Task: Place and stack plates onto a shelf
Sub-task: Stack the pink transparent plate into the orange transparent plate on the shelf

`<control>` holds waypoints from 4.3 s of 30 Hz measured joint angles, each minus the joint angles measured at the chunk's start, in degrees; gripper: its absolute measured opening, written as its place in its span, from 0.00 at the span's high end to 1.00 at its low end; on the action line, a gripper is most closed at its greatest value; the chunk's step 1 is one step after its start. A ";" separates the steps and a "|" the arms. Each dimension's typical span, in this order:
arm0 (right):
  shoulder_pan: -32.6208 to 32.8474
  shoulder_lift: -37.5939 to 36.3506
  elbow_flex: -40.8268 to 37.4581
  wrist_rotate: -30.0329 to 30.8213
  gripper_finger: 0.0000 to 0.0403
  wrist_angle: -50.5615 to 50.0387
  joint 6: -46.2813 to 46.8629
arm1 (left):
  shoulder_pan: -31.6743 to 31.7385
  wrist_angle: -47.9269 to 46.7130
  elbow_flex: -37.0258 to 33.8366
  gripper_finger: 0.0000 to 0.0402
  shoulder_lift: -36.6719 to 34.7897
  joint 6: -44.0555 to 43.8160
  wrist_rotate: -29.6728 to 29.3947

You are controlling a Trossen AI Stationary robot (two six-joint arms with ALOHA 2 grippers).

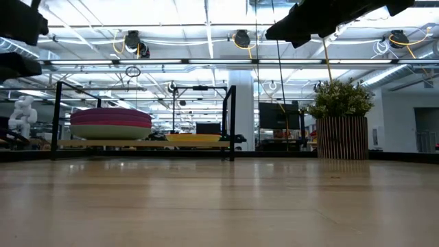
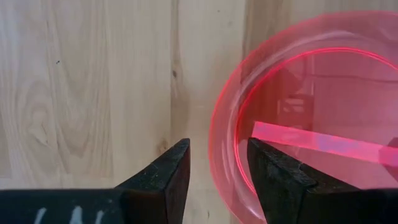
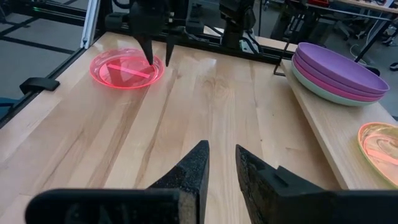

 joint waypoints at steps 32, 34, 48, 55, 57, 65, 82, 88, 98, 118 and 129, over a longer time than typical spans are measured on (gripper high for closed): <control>0.00 0.00 0.00 0.15 0.84 -0.24 -0.20 | 6.59 10.35 -2.26 0.68 5.78 10.42 5.15; 0.00 0.00 0.00 0.15 0.84 -0.24 -0.20 | 6.59 10.48 -2.96 0.71 5.68 10.48 5.43; 0.00 0.00 -0.02 0.15 0.84 -0.24 -0.20 | 6.59 9.93 -3.65 0.77 2.80 13.44 5.49; -0.01 0.00 -0.02 0.15 0.84 -0.24 -0.20 | 6.59 10.17 -3.63 0.77 2.67 13.78 5.50; -0.01 0.00 -0.02 0.15 0.84 -0.24 -0.20 | 6.59 10.26 -3.61 0.77 2.67 13.80 6.05; -0.01 0.00 -0.02 0.15 0.84 -0.24 -0.17 | 6.59 10.30 -3.54 0.90 2.65 14.12 6.95; -0.02 0.00 -0.02 0.15 0.84 -0.24 -0.17 | 7.93 7.59 -3.45 0.98 -0.10 16.61 6.93; -0.02 0.02 -0.02 0.15 0.84 -0.22 -0.17 | 10.18 3.62 -3.44 0.98 -8.28 17.57 2.52; -0.02 0.04 -0.02 0.45 0.84 2.04 0.54 | 15.39 3.21 -3.43 0.99 -19.45 15.23 -10.49; -0.09 10.09 -0.02 25.47 0.84 23.14 6.78 | 32.18 18.59 -3.43 0.99 -23.06 18.30 -33.38; -0.17 15.39 -0.02 25.68 0.79 32.58 3.28 | 45.63 31.15 -3.43 0.99 -23.06 26.64 -29.33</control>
